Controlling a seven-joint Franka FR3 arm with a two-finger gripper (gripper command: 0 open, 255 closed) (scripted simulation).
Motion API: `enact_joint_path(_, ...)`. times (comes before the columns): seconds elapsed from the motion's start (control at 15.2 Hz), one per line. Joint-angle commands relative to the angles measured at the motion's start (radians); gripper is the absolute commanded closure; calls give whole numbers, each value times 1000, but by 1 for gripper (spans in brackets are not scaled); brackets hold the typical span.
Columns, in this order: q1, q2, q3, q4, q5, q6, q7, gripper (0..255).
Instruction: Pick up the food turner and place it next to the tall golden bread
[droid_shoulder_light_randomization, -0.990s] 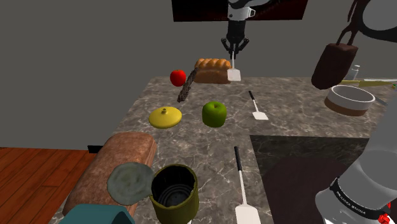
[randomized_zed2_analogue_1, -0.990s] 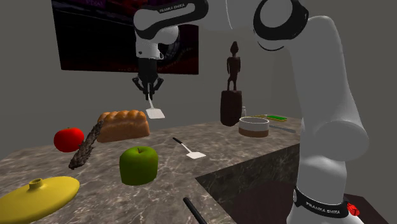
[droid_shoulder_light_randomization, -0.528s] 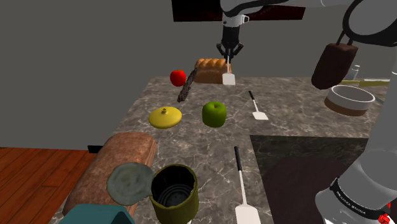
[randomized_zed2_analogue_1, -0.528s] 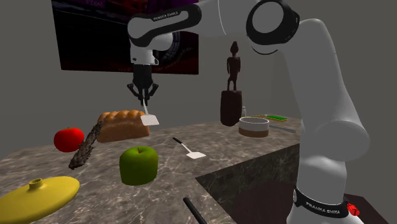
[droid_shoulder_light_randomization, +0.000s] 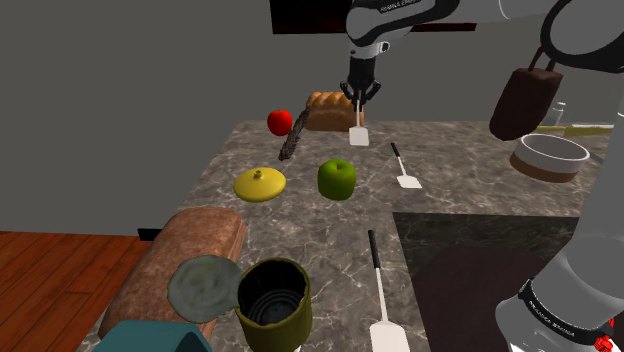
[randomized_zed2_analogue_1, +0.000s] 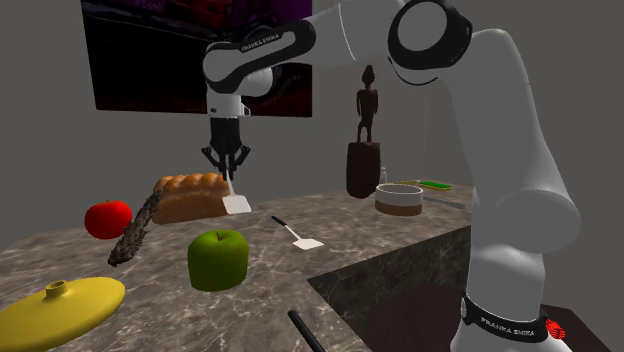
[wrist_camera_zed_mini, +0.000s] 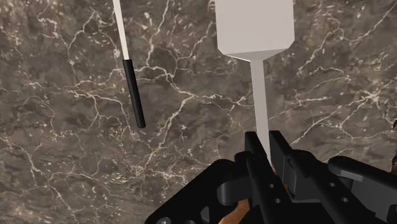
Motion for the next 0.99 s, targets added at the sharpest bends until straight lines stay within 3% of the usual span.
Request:
enact_joint_path(0.0, 1, 5, 0, -21, -1, 26, 2, 255)
enact_joint_path(0.92, 0, 42, -2, -158, -6, 200, 11, 255)
